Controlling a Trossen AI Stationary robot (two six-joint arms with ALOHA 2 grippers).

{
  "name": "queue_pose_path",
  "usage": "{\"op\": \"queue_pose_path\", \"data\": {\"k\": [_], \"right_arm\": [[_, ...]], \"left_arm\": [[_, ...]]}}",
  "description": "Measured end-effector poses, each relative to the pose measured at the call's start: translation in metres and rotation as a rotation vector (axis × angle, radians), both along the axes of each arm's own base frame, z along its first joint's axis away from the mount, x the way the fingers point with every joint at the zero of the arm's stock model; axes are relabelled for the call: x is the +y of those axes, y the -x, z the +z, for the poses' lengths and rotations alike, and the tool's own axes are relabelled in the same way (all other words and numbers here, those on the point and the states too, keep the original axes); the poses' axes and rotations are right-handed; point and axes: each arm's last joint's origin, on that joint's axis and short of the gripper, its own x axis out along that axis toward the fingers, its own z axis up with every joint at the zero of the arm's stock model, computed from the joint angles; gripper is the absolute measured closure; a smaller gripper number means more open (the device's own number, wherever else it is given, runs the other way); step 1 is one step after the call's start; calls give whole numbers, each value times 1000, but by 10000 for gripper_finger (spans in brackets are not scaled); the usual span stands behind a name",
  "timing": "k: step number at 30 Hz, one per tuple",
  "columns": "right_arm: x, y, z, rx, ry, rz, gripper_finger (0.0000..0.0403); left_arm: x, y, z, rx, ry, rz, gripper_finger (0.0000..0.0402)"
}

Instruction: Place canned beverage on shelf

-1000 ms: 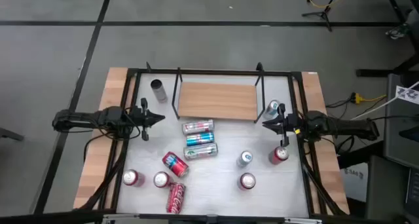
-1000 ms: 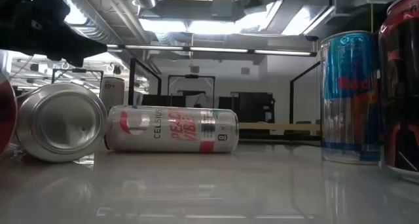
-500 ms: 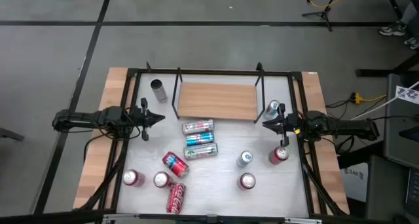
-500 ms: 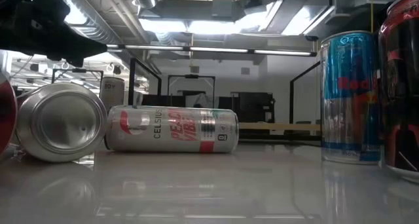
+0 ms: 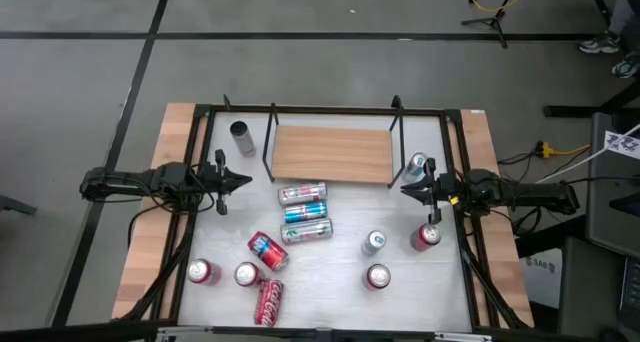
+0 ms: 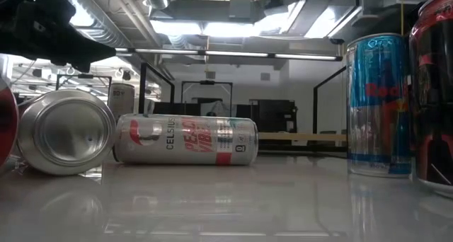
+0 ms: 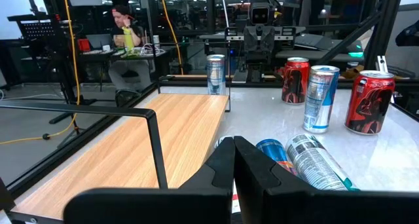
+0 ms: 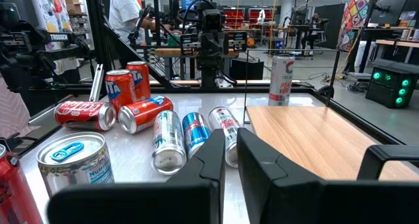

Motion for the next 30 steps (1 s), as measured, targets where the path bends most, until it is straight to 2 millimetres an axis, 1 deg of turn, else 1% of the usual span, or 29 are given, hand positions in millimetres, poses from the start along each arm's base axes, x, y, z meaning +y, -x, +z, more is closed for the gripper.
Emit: {"op": "queue_pose_path", "data": {"k": [21, 26, 28, 30], "right_arm": [[0, 0, 0, 0, 0, 0, 370], [0, 0, 0, 0, 0, 0, 370], [0, 0, 0, 0, 0, 0, 370], [0, 0, 0, 0, 0, 0, 370]], "left_arm": [[0, 0, 0, -4, 0, 1, 401], [0, 0, 5, -54, 12, 9, 401], [0, 0, 7, -85, 45, 13, 400], [1, 0, 9, -110, 92, 31, 390]]}}
